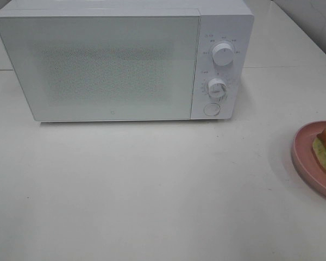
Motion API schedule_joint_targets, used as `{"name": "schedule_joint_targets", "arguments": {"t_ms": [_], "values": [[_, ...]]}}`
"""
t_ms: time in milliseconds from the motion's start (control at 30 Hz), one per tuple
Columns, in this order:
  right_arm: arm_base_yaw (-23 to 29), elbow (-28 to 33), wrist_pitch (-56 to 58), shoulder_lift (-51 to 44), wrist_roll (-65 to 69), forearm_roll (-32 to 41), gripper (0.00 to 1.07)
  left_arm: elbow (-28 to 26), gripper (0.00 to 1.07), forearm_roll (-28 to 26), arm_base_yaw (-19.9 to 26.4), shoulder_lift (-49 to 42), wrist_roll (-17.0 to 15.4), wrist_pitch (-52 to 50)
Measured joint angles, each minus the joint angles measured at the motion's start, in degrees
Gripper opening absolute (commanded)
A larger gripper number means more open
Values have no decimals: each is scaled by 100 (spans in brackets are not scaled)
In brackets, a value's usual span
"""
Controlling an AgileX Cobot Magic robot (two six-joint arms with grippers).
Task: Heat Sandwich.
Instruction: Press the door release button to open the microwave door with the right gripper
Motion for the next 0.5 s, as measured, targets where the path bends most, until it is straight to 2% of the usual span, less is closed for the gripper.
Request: {"name": "schedule_joint_targets", "arguments": {"t_ms": [500], "values": [[0,0,-1123,1197,0,0,76,0,106,0,0,0,0,0]]}}
